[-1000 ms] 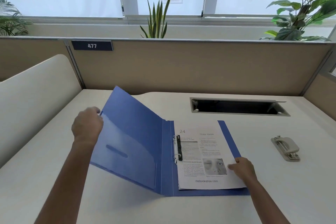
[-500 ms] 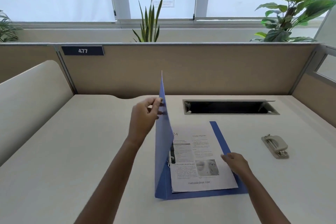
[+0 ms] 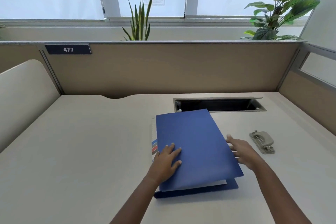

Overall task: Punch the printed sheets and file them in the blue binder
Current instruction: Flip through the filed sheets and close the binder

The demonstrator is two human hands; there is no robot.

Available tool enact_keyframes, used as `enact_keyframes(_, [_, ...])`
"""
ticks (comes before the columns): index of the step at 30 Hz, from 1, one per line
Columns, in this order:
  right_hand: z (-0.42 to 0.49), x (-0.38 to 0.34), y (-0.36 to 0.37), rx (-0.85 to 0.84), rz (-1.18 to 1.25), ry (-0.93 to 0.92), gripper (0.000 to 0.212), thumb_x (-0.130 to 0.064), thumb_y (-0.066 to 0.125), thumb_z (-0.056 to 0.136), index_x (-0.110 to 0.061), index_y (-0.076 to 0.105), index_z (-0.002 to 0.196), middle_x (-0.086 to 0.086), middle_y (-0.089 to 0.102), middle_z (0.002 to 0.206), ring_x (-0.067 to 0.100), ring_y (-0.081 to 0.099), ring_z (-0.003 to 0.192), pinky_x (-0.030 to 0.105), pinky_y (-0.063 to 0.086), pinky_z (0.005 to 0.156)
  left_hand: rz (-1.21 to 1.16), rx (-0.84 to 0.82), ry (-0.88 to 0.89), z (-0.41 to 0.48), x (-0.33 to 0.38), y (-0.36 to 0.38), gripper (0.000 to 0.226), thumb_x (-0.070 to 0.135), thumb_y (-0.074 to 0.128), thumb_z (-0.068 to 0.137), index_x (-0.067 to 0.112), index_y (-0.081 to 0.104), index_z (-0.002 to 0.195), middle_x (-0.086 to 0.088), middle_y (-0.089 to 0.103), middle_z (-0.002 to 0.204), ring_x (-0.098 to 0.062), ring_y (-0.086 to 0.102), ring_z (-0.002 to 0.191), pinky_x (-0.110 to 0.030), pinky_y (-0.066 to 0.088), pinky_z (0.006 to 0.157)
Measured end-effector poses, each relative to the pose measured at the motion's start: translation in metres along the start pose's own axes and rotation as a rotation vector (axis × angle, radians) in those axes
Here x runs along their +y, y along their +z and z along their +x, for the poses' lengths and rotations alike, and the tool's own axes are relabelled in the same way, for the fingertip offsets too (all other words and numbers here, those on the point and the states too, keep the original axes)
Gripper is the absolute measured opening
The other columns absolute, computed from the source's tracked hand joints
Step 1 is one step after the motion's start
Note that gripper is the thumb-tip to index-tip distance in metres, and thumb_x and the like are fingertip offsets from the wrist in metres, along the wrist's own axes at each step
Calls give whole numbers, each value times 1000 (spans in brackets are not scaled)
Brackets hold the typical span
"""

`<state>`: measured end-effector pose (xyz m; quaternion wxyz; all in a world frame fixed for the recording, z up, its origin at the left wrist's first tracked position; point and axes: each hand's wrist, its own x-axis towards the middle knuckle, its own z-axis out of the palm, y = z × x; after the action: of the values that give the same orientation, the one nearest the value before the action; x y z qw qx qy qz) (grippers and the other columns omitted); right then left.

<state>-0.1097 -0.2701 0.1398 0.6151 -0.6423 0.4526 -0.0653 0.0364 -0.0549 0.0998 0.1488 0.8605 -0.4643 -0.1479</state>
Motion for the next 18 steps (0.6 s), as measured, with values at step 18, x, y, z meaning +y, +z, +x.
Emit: enact_keyframes(18, [5,76,79,144,-1025,-247,62,-50,24,96,-25,3,148,4,2,158,21,0,146,44,12,117,393,75,-9,6,-12,46,78,30,-5,97,29,72,103,7,72,110,-13,69,99,-34,54,84])
